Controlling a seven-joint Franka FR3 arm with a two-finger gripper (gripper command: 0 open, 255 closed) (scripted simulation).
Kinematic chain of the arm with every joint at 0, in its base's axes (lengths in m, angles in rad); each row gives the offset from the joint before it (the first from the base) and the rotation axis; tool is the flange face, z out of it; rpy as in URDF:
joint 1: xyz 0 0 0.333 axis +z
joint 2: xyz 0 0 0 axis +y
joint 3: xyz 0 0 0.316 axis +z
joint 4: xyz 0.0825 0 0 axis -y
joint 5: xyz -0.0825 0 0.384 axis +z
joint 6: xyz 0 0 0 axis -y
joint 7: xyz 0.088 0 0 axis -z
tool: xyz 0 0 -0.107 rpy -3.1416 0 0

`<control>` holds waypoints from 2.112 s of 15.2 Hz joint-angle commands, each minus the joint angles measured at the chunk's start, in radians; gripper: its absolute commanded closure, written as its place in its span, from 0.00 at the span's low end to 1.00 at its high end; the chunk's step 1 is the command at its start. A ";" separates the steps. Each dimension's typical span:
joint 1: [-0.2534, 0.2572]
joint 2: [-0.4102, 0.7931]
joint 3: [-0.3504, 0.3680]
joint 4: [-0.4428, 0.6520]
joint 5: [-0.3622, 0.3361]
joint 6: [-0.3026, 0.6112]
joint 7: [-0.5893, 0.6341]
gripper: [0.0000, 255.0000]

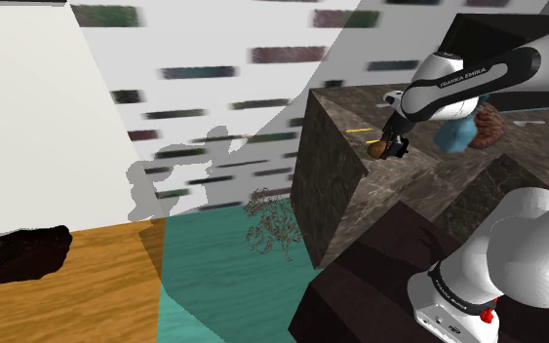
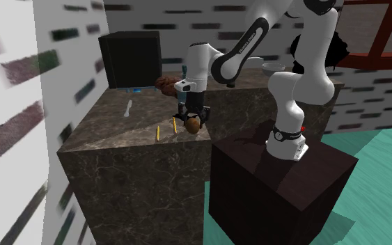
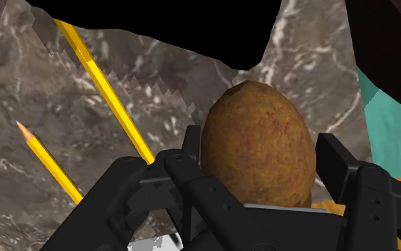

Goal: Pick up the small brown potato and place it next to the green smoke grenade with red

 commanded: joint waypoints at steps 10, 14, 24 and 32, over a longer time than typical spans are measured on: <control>-0.038 -0.107 0.055 0.052 -0.059 -0.149 0.055 1.00; -0.048 -0.144 0.077 0.081 -0.070 -0.212 0.069 1.00; -0.060 -0.213 0.123 0.167 -0.079 -0.365 0.092 1.00; -0.061 -0.246 0.154 0.250 -0.074 -0.479 0.101 1.00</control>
